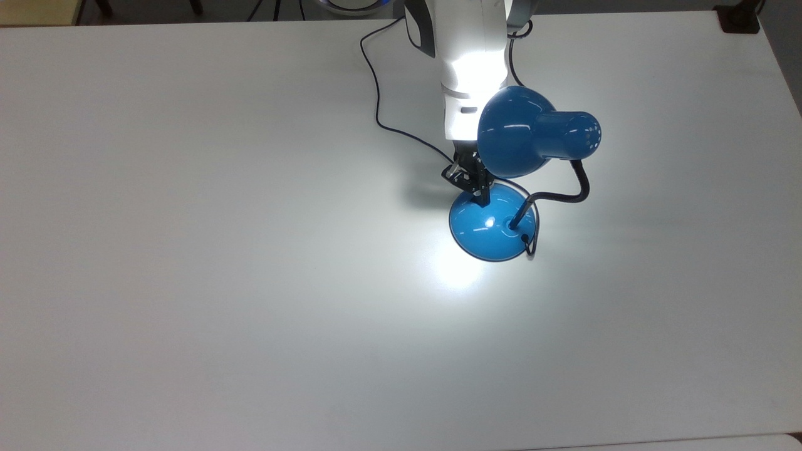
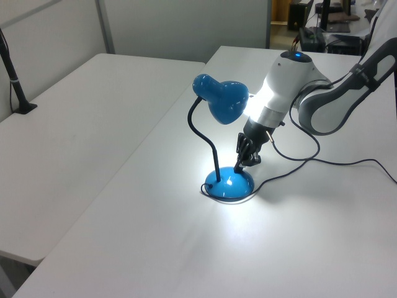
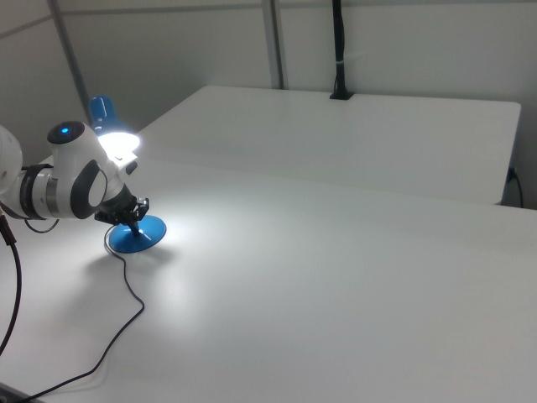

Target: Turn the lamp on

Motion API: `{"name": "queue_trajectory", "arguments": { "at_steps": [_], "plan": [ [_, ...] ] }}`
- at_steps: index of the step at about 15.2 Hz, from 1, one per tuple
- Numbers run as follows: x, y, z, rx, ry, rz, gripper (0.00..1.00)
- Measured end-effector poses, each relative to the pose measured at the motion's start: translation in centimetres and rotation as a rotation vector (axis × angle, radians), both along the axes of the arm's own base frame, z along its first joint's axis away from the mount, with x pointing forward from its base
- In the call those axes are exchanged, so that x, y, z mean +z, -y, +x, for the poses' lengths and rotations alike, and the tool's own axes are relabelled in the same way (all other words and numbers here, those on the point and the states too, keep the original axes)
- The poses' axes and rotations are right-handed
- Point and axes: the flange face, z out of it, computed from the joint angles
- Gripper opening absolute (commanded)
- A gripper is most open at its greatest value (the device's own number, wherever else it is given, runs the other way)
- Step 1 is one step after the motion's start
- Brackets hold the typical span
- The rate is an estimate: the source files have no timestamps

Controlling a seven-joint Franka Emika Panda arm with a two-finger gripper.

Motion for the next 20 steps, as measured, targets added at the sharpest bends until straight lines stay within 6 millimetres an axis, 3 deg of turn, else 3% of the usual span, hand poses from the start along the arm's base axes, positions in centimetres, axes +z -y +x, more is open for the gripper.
{"name": "queue_trajectory", "arguments": {
  "at_steps": [7,11,14,18,20],
  "plan": [
    [0.0,0.3,0.1,-0.021,-0.011,0.018,0.0],
    [1.1,1.9,-0.4,-0.132,-0.149,-0.009,0.01],
    [3.5,5.0,-0.8,-0.255,-0.246,-0.037,0.02],
    [6.8,11.4,-1.0,-0.372,-0.366,-0.139,0.05],
    [9.4,14.0,-0.7,-0.421,-0.389,-0.156,0.1]
  ]
}}
